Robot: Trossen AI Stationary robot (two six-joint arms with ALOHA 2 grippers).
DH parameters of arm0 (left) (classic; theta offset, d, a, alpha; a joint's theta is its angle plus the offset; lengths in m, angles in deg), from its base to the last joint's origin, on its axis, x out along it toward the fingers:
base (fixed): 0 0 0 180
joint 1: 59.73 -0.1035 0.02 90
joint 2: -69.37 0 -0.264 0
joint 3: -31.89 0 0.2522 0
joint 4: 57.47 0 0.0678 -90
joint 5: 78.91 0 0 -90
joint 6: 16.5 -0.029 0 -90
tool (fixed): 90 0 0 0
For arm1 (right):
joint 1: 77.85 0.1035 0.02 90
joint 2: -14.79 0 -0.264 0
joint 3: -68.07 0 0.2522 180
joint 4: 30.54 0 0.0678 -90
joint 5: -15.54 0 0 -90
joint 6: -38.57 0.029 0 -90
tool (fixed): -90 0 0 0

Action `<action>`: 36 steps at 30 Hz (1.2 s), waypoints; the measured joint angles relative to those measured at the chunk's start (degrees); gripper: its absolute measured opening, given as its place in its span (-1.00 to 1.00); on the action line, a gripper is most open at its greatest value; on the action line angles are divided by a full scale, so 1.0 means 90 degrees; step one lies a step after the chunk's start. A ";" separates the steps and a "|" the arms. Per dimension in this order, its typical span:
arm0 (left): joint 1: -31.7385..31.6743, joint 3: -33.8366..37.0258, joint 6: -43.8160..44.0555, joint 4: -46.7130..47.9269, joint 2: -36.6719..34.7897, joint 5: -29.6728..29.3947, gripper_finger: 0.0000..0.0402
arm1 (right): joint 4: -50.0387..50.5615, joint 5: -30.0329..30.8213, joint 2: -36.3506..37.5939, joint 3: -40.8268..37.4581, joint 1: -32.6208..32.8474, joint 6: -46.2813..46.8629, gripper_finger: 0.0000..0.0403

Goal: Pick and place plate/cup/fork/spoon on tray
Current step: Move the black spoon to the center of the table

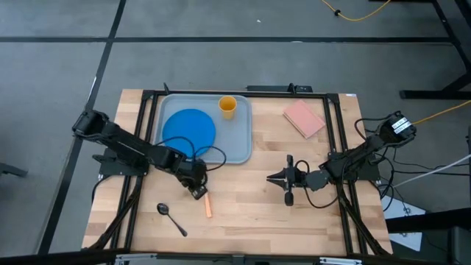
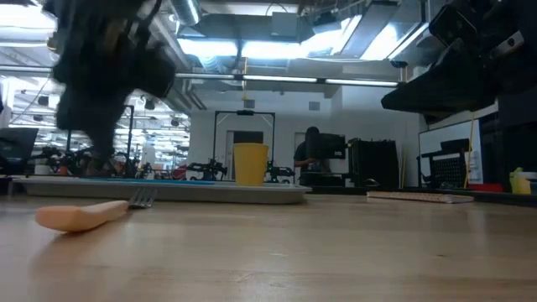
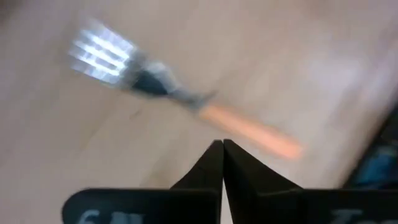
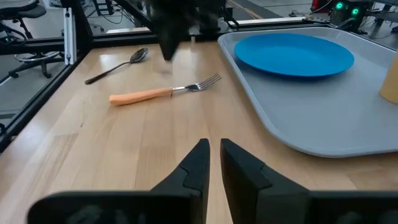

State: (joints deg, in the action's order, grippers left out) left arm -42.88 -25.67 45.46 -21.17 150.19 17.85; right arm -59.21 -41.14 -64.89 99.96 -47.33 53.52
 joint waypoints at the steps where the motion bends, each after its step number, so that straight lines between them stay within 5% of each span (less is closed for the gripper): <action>1: 0.0056 -0.0255 0.0007 0.0219 -0.0037 0.0067 -0.99 | 0.0012 0.0000 0.0000 0.0000 0.0000 0.0020 -0.78; 9: 0.1320 -0.1390 0.1641 0.2422 -0.0065 0.0635 -1.00 | 0.0160 -0.0105 0.0000 0.0000 -0.0002 0.0332 -0.78; 14: 0.2225 -0.1390 0.3081 0.2451 -0.0059 0.0185 -1.00 | 0.0175 -0.0355 0.0000 0.0000 0.0000 0.0330 -0.78; 23: 0.3037 -0.1390 0.3412 0.2450 -0.0061 -0.1020 -0.99 | 0.0175 -0.0338 0.0000 0.0000 0.0000 0.0813 -0.78; 36: 0.3536 -0.1390 0.5251 0.2273 0.0590 -0.0936 -0.98 | 0.0172 -0.0333 0.0002 0.0000 -0.0001 0.0054 -0.78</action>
State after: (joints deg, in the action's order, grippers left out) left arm -11.05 -38.18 92.73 -0.71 155.50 9.43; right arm -57.66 -44.13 -64.87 99.96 -47.33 54.01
